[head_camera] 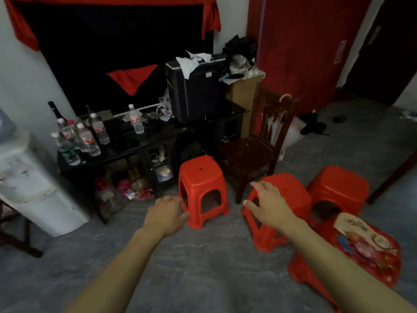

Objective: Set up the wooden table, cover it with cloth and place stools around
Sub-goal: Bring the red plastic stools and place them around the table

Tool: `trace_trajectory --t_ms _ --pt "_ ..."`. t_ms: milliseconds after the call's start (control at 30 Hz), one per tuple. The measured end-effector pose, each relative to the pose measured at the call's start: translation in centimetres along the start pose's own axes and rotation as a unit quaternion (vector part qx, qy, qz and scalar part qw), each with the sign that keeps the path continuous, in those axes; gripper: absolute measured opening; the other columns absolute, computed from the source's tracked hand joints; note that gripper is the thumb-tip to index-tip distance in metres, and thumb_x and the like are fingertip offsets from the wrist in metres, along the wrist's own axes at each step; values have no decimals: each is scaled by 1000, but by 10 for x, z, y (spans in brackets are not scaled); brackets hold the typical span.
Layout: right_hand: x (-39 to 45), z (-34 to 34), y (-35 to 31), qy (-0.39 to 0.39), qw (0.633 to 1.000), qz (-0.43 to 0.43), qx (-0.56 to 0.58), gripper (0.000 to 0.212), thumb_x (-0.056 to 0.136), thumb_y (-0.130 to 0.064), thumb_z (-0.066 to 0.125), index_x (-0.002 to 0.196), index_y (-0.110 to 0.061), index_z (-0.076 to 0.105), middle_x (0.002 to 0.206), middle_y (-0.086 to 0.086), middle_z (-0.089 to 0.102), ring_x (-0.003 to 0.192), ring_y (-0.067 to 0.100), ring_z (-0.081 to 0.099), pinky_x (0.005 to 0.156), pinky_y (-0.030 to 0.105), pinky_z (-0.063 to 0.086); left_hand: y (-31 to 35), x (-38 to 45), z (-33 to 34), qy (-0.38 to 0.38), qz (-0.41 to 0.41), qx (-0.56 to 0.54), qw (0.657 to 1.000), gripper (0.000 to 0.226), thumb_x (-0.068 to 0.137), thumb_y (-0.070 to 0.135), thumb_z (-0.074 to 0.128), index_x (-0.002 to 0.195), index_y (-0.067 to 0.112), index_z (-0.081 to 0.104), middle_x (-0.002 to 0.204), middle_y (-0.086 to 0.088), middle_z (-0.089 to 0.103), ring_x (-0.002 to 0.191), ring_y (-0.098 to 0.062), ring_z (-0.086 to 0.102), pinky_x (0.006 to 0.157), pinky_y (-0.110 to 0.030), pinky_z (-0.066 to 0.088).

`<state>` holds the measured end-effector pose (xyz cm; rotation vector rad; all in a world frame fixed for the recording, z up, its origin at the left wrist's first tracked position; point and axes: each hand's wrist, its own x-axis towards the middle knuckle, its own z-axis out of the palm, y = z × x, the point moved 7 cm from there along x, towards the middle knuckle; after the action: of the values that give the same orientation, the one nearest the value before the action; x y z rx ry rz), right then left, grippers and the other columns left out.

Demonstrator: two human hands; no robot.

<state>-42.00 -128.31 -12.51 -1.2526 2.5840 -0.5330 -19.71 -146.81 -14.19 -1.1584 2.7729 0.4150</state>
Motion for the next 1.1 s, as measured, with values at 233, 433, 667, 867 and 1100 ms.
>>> trace_trajectory --t_ms 233,433,667,867,1100 --pt "137 -6 4 -40 999 -22 -22 70 91 -50 57 149 -18 34 150 14 33 139 34 31 109 49 36 -2 111 -24 -1 -54 -8 999 55 89 52 51 135 21 47 142 -6 45 127 -30 42 102 -43 41" --pt "245 23 10 -85 996 -11 -31 73 90 -51 58 148 -15 33 151 14 32 139 33 31 111 48 35 -18 202 -10 -23 -85 -71 994 58 90 49 52 138 18 44 144 -6 42 131 -28 39 104 -42 39" --pt "382 53 1 -107 994 18 -18 70 90 -47 60 148 -17 34 147 12 36 135 32 37 108 49 38 -79 353 29 -44 -97 -175 979 61 73 65 42 114 23 58 117 -5 58 112 -30 56 93 -42 48" --pt "478 63 -11 -108 993 22 -38 65 92 -43 60 147 -18 37 149 10 36 140 28 29 110 50 37 -114 468 63 -87 -101 -177 975 64 68 69 32 99 19 59 99 -8 62 95 -28 59 83 -40 49" --pt "530 92 -3 -154 987 34 -22 65 91 -42 61 147 -19 37 149 7 37 141 25 29 112 47 35 -138 531 87 -106 -137 -192 966 78 68 71 31 119 19 58 118 -9 60 111 -27 55 94 -39 47"
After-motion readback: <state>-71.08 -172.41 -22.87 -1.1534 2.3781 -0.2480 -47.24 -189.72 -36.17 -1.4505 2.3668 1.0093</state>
